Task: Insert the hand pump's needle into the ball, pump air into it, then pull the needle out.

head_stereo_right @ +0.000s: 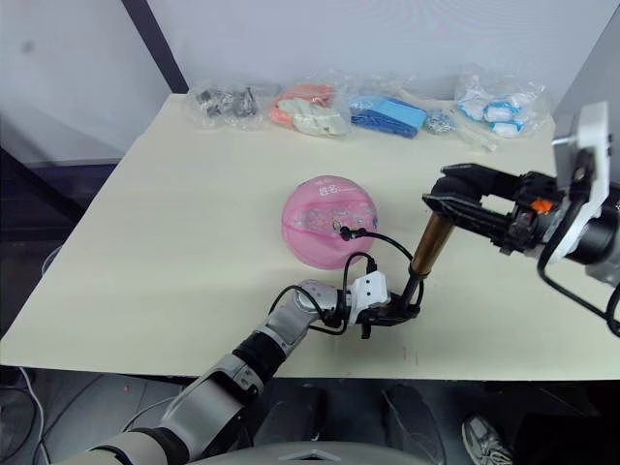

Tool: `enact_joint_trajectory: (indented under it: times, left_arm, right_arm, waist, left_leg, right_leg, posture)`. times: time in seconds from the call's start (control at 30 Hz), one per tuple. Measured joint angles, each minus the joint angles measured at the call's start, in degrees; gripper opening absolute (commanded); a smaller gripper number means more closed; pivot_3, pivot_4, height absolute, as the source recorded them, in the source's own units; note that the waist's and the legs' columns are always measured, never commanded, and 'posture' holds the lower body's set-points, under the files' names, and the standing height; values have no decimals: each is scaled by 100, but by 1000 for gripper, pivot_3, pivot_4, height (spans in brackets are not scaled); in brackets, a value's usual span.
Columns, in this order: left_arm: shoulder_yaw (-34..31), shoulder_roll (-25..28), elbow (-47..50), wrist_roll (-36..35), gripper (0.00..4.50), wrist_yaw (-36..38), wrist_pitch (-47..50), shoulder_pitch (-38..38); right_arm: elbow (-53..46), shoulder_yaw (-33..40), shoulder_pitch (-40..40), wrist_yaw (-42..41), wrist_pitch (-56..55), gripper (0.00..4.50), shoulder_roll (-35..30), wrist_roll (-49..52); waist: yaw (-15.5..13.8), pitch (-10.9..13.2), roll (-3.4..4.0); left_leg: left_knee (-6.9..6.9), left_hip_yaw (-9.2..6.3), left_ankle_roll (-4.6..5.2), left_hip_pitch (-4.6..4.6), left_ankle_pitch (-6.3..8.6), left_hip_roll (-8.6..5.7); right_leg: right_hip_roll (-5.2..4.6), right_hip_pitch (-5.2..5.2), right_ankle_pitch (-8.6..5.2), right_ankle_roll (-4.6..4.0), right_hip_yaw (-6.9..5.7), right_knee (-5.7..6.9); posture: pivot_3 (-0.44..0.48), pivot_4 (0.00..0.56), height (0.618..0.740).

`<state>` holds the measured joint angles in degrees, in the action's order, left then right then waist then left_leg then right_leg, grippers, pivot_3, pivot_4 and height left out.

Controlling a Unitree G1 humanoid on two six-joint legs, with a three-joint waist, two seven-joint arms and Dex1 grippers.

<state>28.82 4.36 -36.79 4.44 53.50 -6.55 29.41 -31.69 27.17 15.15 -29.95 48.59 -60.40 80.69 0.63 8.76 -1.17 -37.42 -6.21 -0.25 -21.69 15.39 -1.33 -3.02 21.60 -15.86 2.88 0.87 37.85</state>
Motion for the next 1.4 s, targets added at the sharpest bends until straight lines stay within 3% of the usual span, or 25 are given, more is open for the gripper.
enact_joint_trajectory:
  times: [0.27,0.43,0.63,0.83,1.17,1.4]
  left_arm:
    - [2,-10,11,-1,1097,10,-8,25]
    - [-2,-8,11,-1,1097,7,-7,-3]
    - [-2,9,2,8,1097,-27,-3,-16]
    - [-2,26,2,38,1097,-57,-3,-37]
    - [0,35,2,53,1097,-83,-3,-51]
    - [1,37,2,54,1097,-82,-3,-55]
  right_arm:
    - [266,-34,264,219,268,2299,-150,364]
    - [25,27,61,33,130,2299,-11,80]
    - [-528,-269,-629,-258,-488,2299,390,-889]
    - [-728,-1171,-1390,-368,-1096,2299,1071,-2107]
    - [-442,-2227,-1956,-443,-1887,2299,1806,-3680]
    - [-479,-2260,-1998,-478,-2031,2299,1924,-3920]
  waist:
    - [-2,13,7]
    - [-3,11,4]
    - [6,0,-6]
    - [8,-25,-34]
    - [11,-48,-39]
    - [12,-53,-36]
  left_leg:
    - [0,4,0,-9,0,0]
    - [0,2,1,-6,1,0]
    - [0,2,1,7,1,-1]
    - [0,1,0,13,0,1]
    - [1,1,0,18,1,0]
    - [1,1,0,18,1,0]
  right_leg:
    - [-3,9,0,0,3,0]
    - [-2,6,0,0,1,0]
    - [4,-4,-2,4,0,1]
    - [8,-5,-2,4,1,1]
    - [10,-6,-3,5,3,2]
    - [10,-7,-3,4,3,1]
  posture:
    - [0,150,740]
    - [0,150,740]
    - [0,150,740]
    - [0,150,740]
    - [0,150,740]
    - [0,150,740]
